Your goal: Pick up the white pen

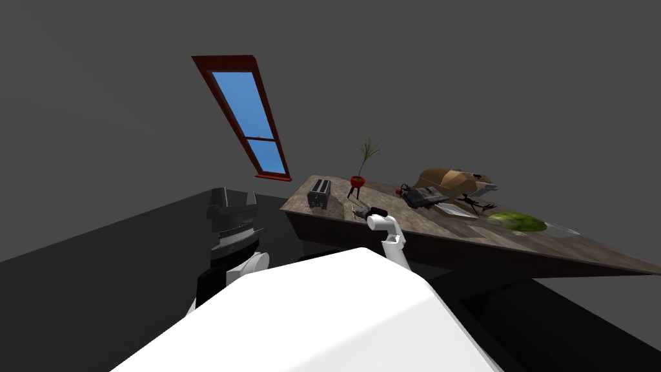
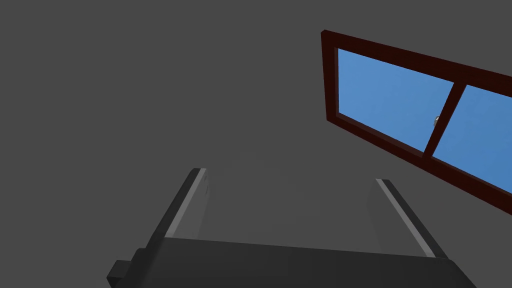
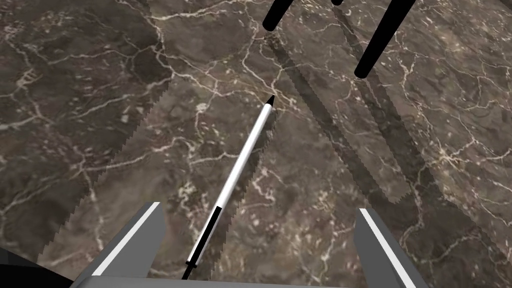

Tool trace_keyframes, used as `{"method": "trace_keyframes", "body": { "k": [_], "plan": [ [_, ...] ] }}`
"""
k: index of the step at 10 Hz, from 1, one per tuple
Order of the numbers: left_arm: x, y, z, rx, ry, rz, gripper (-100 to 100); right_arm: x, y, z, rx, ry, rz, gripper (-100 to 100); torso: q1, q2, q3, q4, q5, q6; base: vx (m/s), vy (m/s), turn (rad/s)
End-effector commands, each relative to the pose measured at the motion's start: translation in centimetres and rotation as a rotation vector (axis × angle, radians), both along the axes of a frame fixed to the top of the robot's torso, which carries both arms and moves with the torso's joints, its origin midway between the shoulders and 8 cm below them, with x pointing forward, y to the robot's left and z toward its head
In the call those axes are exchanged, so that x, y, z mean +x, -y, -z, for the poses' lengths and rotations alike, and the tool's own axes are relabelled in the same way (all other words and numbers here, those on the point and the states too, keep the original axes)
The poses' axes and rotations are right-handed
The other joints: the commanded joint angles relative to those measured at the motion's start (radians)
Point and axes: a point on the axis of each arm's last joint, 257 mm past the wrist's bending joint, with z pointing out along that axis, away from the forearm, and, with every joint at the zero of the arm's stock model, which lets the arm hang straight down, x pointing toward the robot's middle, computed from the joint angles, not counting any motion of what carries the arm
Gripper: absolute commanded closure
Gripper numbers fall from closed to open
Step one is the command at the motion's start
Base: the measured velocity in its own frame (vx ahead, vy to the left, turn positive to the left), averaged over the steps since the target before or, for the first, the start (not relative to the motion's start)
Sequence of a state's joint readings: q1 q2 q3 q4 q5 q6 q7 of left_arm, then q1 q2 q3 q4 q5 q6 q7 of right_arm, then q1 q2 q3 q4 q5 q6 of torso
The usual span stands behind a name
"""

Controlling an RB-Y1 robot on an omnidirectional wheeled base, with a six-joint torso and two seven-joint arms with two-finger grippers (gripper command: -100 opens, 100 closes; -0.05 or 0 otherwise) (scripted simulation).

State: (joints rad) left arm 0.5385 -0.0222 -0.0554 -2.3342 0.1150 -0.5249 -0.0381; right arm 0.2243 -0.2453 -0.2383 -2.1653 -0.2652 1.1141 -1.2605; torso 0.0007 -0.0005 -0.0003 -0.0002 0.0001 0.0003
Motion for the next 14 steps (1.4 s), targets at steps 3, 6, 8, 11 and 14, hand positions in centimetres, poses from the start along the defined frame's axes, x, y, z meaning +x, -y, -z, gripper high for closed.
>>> {"method": "trace_keyframes", "body": {
  "k": [3,6,8,11,14],
  "plan": [
    [0.0,0.0,0.0,0.000,0.000,0.000,0,-1.4,0.5,1.7,0.083,-0.087,0.074,-100,0.000,0.000,0.000,0.000,0.000,0.000,0.016,0.009,0.054],
    [0.0,0.0,0.0,0.000,0.000,0.000,0,-2.3,0.8,2.7,0.130,-0.144,0.121,-100,0.000,0.000,0.000,0.000,0.000,0.000,0.009,0.008,0.035],
    [0.0,0.0,0.0,0.000,0.000,0.000,0,-3.1,1.1,3.3,0.172,-0.188,0.168,-100,0.000,0.000,0.000,0.000,0.000,0.000,0.015,0.008,0.066],
    [0.0,0.0,0.0,0.000,0.000,0.000,0,-4.2,1.6,4.2,0.239,-0.250,0.250,-100,0.000,0.000,0.000,0.000,0.000,0.001,0.014,0.008,0.055],
    [0.0,0.0,0.0,0.000,0.000,0.000,0,-5.6,1.7,5.0,0.277,-0.318,0.304,-100,0.000,0.000,0.000,0.000,0.000,0.000,0.011,0.008,0.046]
  ]
}}
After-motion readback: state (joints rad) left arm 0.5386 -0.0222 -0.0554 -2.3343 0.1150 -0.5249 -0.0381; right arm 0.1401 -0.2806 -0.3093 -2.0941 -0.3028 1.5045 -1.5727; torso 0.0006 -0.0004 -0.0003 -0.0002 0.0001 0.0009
